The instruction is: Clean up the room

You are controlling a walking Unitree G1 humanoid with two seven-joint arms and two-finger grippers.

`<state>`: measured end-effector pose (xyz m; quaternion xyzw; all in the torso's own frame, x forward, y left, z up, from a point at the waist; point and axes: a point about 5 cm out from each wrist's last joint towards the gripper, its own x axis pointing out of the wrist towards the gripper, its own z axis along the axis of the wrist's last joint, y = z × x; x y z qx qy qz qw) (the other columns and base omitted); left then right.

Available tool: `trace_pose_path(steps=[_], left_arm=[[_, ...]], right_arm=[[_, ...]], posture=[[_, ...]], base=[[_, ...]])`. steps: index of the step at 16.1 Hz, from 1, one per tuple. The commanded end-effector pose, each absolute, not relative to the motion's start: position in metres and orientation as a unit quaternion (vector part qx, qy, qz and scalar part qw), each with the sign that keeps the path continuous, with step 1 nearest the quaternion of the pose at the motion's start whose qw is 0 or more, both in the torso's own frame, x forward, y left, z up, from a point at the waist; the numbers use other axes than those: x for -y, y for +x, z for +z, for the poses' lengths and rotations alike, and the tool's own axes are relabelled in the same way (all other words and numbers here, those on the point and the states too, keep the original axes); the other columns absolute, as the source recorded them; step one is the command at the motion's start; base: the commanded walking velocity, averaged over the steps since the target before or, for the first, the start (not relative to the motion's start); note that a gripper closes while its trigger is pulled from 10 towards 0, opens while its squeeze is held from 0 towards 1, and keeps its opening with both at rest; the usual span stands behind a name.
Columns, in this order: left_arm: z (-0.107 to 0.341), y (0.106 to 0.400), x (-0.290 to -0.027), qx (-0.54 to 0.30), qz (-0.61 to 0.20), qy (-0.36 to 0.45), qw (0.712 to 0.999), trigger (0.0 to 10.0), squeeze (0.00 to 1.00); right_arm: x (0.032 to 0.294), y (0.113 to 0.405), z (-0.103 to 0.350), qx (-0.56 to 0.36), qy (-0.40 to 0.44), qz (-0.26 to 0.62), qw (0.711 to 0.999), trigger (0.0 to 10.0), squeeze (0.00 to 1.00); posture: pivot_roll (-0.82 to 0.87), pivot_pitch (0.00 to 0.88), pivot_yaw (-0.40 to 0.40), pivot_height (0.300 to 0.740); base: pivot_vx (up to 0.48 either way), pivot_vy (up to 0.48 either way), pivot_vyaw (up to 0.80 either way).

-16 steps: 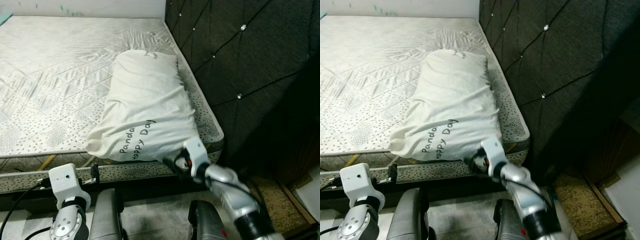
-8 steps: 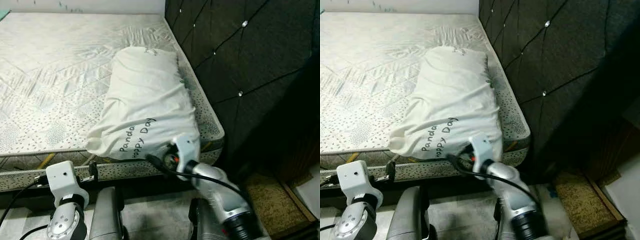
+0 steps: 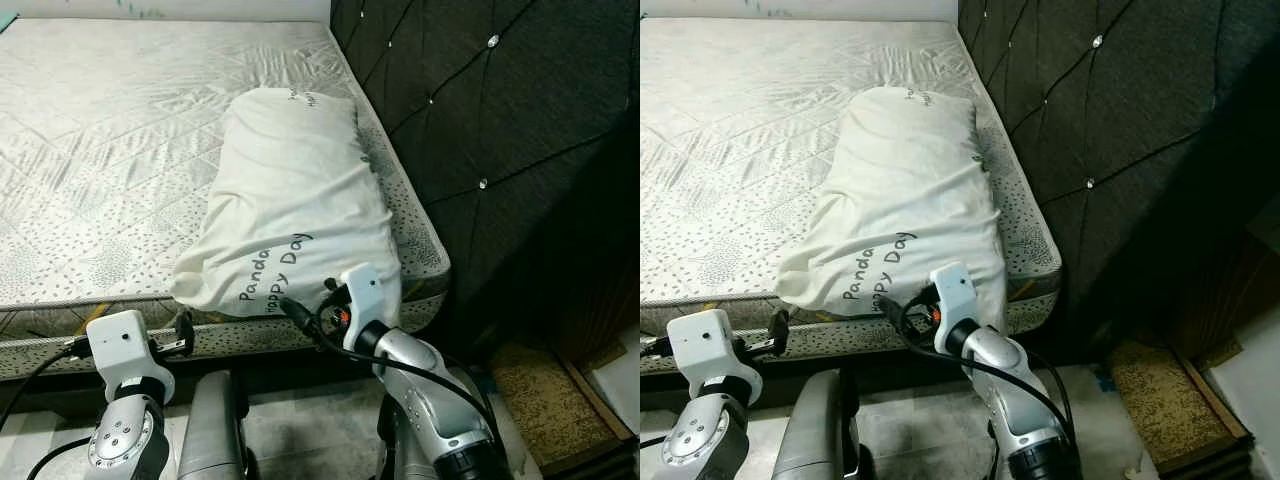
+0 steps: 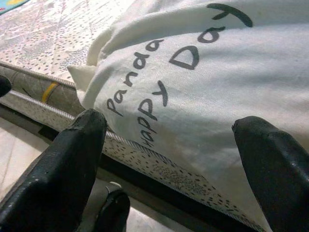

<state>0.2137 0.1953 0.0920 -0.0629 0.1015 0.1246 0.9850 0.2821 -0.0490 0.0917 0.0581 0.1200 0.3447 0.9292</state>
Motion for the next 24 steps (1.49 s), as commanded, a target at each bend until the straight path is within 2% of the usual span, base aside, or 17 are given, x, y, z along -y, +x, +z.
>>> trace_pose_path(steps=[1,16,24], left_arm=[[0.095,0.215,-0.192,-0.093,0.116,-0.055,0.987,10.0,0.00],[0.091,0.215,-0.188,-0.097,0.114,-0.056,0.987,10.0,0.00],[0.084,0.214,-0.183,-0.115,0.128,-0.066,0.983,10.0,0.00]], right_arm=[[0.051,0.283,0.096,-0.106,0.055,0.340,0.933,10.0,0.00],[0.052,0.282,0.094,-0.106,0.030,0.354,0.929,10.0,0.00],[0.056,0.280,0.087,-0.116,0.011,0.364,0.924,10.0,0.00]], posture=[[-0.01,0.133,-0.058,0.565],[-0.01,0.132,-0.063,0.565],[-0.02,0.130,-0.062,0.565]], base=[[0.000,0.000,0.00],[0.304,0.000,0.00],[0.000,0.000,0.00]])
